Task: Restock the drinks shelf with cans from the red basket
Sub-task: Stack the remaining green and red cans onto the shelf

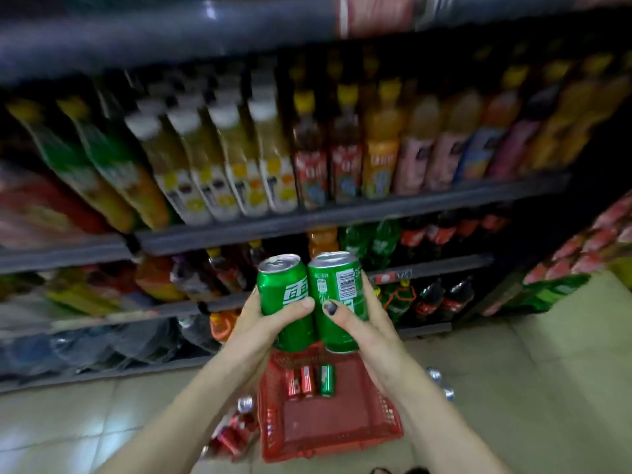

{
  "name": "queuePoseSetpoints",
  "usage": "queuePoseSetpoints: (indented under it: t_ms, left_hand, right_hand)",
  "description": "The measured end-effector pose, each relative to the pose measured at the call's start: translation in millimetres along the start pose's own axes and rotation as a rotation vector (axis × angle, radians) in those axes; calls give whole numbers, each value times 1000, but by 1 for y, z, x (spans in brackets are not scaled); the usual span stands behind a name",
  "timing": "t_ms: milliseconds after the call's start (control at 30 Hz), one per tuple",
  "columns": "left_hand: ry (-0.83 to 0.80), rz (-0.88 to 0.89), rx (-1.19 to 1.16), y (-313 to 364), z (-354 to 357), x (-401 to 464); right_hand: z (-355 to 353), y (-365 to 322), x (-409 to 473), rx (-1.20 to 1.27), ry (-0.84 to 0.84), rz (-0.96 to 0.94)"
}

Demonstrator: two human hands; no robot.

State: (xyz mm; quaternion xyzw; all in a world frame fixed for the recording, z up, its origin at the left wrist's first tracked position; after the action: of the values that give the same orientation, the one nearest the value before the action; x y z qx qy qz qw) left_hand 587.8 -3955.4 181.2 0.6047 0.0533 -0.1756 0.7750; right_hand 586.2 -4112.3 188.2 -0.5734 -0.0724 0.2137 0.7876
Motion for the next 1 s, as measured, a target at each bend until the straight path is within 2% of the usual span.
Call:
queuePoseSetpoints:
  t_ms: [233, 467, 733, 1000]
  left_hand:
    - [-29, 240, 145, 250, 59, -73]
    - [-10, 509, 261, 427, 106, -132]
    - [-30, 743, 280, 556, 139, -152]
    - [-34, 859, 236, 656, 123, -144]
  right_hand:
    - [94, -246, -22, -121, -130, -259]
    - [154, -415, -32, -250, -219, -501]
    - [186, -545, -15, -344, -237, -682]
    - [235, -636, 34, -423, -245, -717]
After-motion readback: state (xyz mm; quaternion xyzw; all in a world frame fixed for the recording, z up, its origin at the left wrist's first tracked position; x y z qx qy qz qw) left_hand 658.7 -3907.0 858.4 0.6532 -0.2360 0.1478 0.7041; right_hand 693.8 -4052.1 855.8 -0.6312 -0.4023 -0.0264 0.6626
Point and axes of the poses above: each hand's wrist, its own x-axis towards the middle knuckle, its own z-axis out of the palm, y = z × x, the point moved 9 cm from there along x, towards the middle knuckle, and after that the axes turned 12 degrees about -y, right-handed, at the moved point
